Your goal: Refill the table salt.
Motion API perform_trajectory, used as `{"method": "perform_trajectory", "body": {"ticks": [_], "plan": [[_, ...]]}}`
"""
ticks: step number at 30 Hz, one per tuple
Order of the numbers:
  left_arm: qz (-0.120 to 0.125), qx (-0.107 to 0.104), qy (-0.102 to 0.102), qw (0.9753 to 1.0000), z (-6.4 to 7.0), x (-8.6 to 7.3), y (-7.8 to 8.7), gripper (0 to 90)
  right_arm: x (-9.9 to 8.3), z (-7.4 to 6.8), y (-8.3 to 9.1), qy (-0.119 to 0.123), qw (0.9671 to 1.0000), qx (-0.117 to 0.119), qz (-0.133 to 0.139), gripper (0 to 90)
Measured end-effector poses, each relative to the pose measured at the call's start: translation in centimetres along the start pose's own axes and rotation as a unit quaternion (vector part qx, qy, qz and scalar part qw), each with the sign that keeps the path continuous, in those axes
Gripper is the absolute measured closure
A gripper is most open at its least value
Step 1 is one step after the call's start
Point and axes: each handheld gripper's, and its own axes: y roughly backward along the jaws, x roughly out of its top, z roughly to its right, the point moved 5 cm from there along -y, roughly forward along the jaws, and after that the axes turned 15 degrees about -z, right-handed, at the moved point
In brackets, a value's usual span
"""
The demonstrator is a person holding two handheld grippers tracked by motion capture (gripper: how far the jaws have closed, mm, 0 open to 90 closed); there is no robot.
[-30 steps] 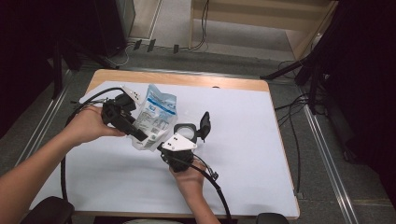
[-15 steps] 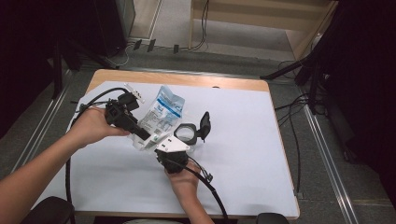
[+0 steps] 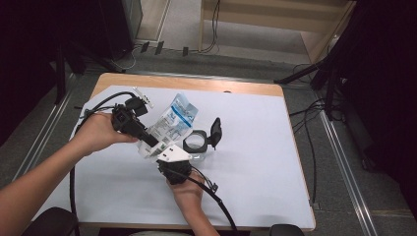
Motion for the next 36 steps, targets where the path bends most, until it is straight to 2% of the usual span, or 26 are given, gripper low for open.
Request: {"method": "perform_trajectory", "body": {"ticks": [5,11,19,21,23,24,25,27,29,32,34,36], "plan": [[0.004,0.002,0.003,1.0000,0.0,0.2,0.2,66.7,0.1,-0.2,-0.1,0.000,1.0000,0.003,0.001,90.0],[0.002,0.009,-0.011,0.9999,0.3,0.4,0.4,67.6,0.3,-0.4,-0.1,0.000,0.9999,0.009,0.007,90.0],[-0.005,0.004,-0.018,0.9998,0.6,0.9,0.5,67.9,0.4,-0.5,-0.1,-0.004,0.9998,0.015,0.009,90.0],[-0.013,0.003,-0.017,0.9998,0.7,0.7,0.6,69.9,0.3,-0.6,-0.1,0.001,0.9999,0.013,0.006,90.0],[-0.030,0.008,-0.027,0.9992,0.8,0.4,0.7,71.2,0.0,-0.4,0.1,0.002,1.0000,0.006,0.006,90.0],[-0.029,0.005,-0.014,0.9995,0.9,0.3,0.7,71.3,-0.1,-0.2,0.3,-0.004,1.0000,0.004,0.007,90.0],[-0.039,0.007,-0.019,0.9990,0.8,0.2,0.8,71.4,-0.2,0.2,0.5,-0.011,0.9999,0.002,0.010,90.0],[-0.037,0.006,-0.012,0.9992,0.9,0.2,0.7,71.3,-0.2,0.6,0.7,-0.020,0.9997,0.005,0.011,90.0],[-0.025,0.007,-0.001,0.9997,0.9,0.5,0.7,71.1,-0.2,0.7,0.6,-0.021,0.9997,0.001,0.010,90.0],[-0.015,-0.001,0.000,0.9999,0.8,0.7,0.9,71.2,0.0,0.7,0.7,-0.027,0.9996,0.004,0.013,90.0],[-0.010,-0.013,-0.002,0.9999,0.8,0.9,1.0,71.2,0.2,0.5,0.7,-0.020,0.9997,0.004,0.014,90.0],[-0.015,-0.004,-0.005,0.9999,0.9,1.1,1.1,71.5,0.4,0.3,0.8,-0.017,0.9997,0.004,0.016,90.0]]}}
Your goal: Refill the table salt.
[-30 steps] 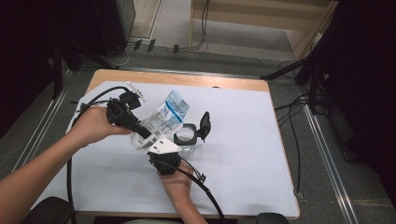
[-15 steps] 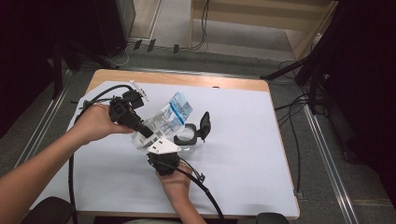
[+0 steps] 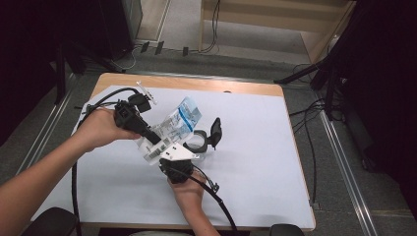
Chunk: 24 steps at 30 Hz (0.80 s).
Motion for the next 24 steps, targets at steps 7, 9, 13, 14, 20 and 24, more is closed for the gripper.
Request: {"method": "perform_trajectory", "body": {"ticks": [7,9,13,14,20,24], "plan": [[-0.012,0.017,-0.005,0.9998,0.32,0.33,0.02,71.0,0.06,-0.12,-0.21,-0.001,1.0000,0.008,-0.004,90.0],[-0.007,0.011,-0.002,0.9999,0.19,0.38,0.04,70.6,0.13,-0.23,-0.15,0.001,1.0000,0.009,-0.002,90.0],[0.004,-0.004,0.006,1.0000,0.04,0.54,0.08,69.9,0.25,-0.41,-0.04,0.001,0.9999,0.010,0.000,90.0],[0.003,-0.006,0.006,1.0000,-0.01,0.55,0.14,69.7,0.29,-0.48,-0.03,0.003,0.9999,0.012,0.000,90.0],[-0.001,-0.001,0.014,0.9999,-0.17,0.62,0.35,69.8,0.52,-0.63,-0.10,0.008,0.9999,0.013,0.002,90.0],[-0.017,0.021,0.010,0.9996,0.20,0.64,0.40,75.3,0.48,-0.77,-0.31,0.010,0.9998,0.018,0.000,90.0]]}}
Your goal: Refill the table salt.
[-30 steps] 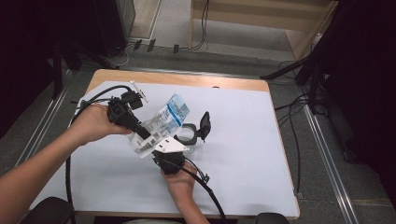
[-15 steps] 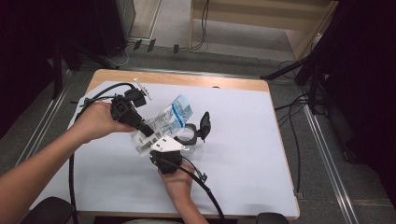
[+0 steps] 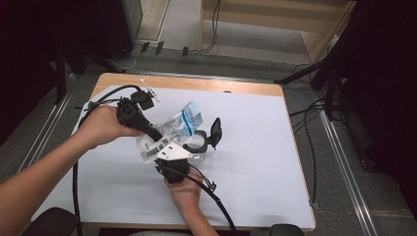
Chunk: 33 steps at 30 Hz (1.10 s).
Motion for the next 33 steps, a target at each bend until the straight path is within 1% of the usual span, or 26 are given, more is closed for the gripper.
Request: {"method": "perform_trajectory", "body": {"ticks": [1,4,5,6,7,8,9,14,15,16,17,18,21,24,27,28,31,32,33], "plan": [[-0.003,0.002,0.004,1.0000,0.1,0.1,-0.1,75.7,-0.1,-0.1,-0.1,0.001,1.0000,0.001,-0.004,90.0],[-0.016,0.010,0.004,0.9998,0.2,0.2,0.0,76.4,-0.3,-0.4,0.0,0.010,0.9999,-0.006,-0.004,90.0],[-0.012,0.010,0.009,0.9998,0.3,0.3,-0.1,76.6,-0.3,-0.4,0.1,0.013,0.9999,-0.009,-0.002,90.0],[-0.015,0.011,0.007,0.9998,0.3,0.4,-0.1,76.6,-0.3,-0.5,0.1,0.012,0.9999,-0.006,-0.003,90.0],[-0.012,0.011,0.011,0.9998,0.4,0.6,-0.1,76.5,-0.3,-0.5,0.1,0.013,0.9999,-0.007,-0.004,90.0],[-0.015,0.011,0.008,0.9998,0.4,0.7,-0.1,76.4,-0.3,-0.5,0.1,0.011,0.9999,-0.006,-0.003,90.0],[-0.017,0.008,0.011,0.9998,0.4,0.8,-0.1,76.3,-0.2,-0.5,0.1,0.011,0.9999,-0.006,-0.003,90.0],[-0.021,0.008,0.011,0.9997,0.5,1.2,0.1,75.3,-0.1,-0.4,0.2,0.007,1.0000,-0.004,0.000,90.0],[-0.023,0.010,0.009,0.9997,0.5,1.2,0.2,75.1,-0.1,-0.4,0.3,0.005,1.0000,-0.003,0.001,90.0],[-0.021,0.006,0.010,0.9997,0.6,1.3,0.2,75.0,0.0,-0.4,0.3,0.005,1.0000,-0.003,0.002,90.0],[-0.025,0.005,0.006,0.9997,0.5,1.4,0.4,74.8,0.1,-0.3,0.4,0.007,0.9999,-0.006,0.006,90.0],[-0.019,0.002,0.012,0.9997,0.6,1.5,0.4,74.6,0.2,-0.4,0.4,0.007,1.0000,-0.003,0.006,90.0],[-0.027,0.003,0.009,0.9996,0.6,1.6,0.5,74.0,0.4,-0.5,0.5,0.009,0.9999,-0.003,0.008,90.0],[-0.028,-0.003,0.012,0.9995,0.6,1.7,0.7,72.2,0.5,-0.6,0.6,0.009,0.9999,-0.003,0.009,90.0],[-0.023,-0.006,0.015,0.9996,0.6,1.8,0.8,71.1,0.7,-0.5,0.5,0.009,0.9999,-0.002,0.009,90.0],[-0.018,-0.009,0.021,0.9996,0.6,1.8,0.8,71.1,0.7,-0.5,0.5,0.010,0.9999,-0.002,0.009,90.0],[-0.017,-0.011,0.024,0.9995,0.5,1.8,1.0,70.9,0.9,-0.6,0.5,0.011,0.9999,0.000,0.010,90.0],[-0.020,-0.012,0.023,0.9995,0.4,1.7,1.1,70.9,1.0,-0.6,0.5,0.012,0.9999,0.000,0.010,90.0],[-0.015,-0.008,0.024,0.9995,0.5,1.7,1.1,71.0,1.0,-0.6,0.4,0.014,0.9998,-0.001,0.012,90.0]]}}
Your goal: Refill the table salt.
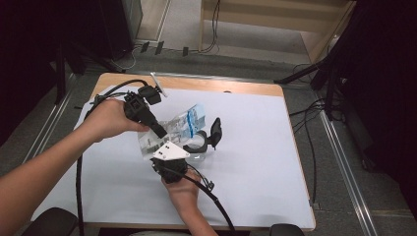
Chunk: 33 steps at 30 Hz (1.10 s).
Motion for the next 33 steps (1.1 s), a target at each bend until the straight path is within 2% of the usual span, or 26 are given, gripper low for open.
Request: {"method": "perform_trajectory", "body": {"ticks": [4,10,14,20,24,33], "plan": [[0.006,-0.018,-0.004,0.9998,-0.1,0.0,0.3,72.5,0.3,-0.1,0.0,0.002,1.0000,0.001,0.004,90.0],[0.002,0.004,0.003,1.0000,-0.1,0.1,0.2,74.3,0.5,-0.1,0.0,0.000,1.0000,0.001,0.003,90.0],[-0.016,0.015,-0.004,0.9997,0.0,0.4,0.1,76.1,0.5,-0.1,-0.2,0.002,1.0000,0.000,0.002,90.0],[-0.020,0.007,0.005,0.9997,-0.2,0.8,-0.1,75.9,0.3,-0.1,-0.3,0.000,1.0000,0.002,0.000,90.0],[-0.027,0.007,0.000,0.9996,-0.3,0.9,0.0,75.5,0.4,0.0,-0.2,-0.001,1.0000,0.001,0.003,90.0],[-0.022,-0.005,0.006,0.9997,-0.4,1.2,0.2,73.5,0.6,0.0,0.0,0.001,1.0000,-0.001,0.008,90.0]]}}
